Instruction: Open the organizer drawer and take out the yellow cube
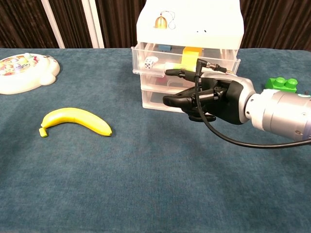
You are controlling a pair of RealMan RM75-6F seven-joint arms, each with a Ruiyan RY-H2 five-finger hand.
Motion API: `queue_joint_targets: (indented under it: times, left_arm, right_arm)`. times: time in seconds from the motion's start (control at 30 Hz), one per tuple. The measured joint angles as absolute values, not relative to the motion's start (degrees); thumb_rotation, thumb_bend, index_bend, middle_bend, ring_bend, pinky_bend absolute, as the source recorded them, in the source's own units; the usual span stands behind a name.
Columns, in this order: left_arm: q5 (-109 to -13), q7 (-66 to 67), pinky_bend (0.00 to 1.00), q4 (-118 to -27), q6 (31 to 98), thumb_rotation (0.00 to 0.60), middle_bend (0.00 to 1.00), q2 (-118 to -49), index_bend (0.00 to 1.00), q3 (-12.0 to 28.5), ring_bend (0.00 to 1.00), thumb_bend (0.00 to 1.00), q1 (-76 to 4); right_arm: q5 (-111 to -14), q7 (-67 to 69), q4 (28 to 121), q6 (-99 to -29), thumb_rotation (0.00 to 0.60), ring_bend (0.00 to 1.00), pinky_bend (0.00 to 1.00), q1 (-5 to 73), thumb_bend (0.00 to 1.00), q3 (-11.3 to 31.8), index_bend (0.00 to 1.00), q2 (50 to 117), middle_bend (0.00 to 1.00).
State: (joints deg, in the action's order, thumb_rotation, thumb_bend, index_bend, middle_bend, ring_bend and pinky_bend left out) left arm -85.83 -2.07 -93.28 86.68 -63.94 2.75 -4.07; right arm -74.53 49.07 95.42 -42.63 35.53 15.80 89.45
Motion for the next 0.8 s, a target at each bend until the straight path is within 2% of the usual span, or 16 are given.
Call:
queue_joint_targets:
  times: [0.8]
  left_arm:
    - [-85.8, -1.9, 0.00, -93.2, 86.6, 0.600, 0.00, -64.0, 0.04, 2.8, 0.00, 0.31, -4.1]
  right_arm:
    - [-77.2, 49.8, 98.3, -45.1, 0.600, 0.88, 0.99, 34.9, 0.36, 12.7, 0.01, 88.5, 0.81]
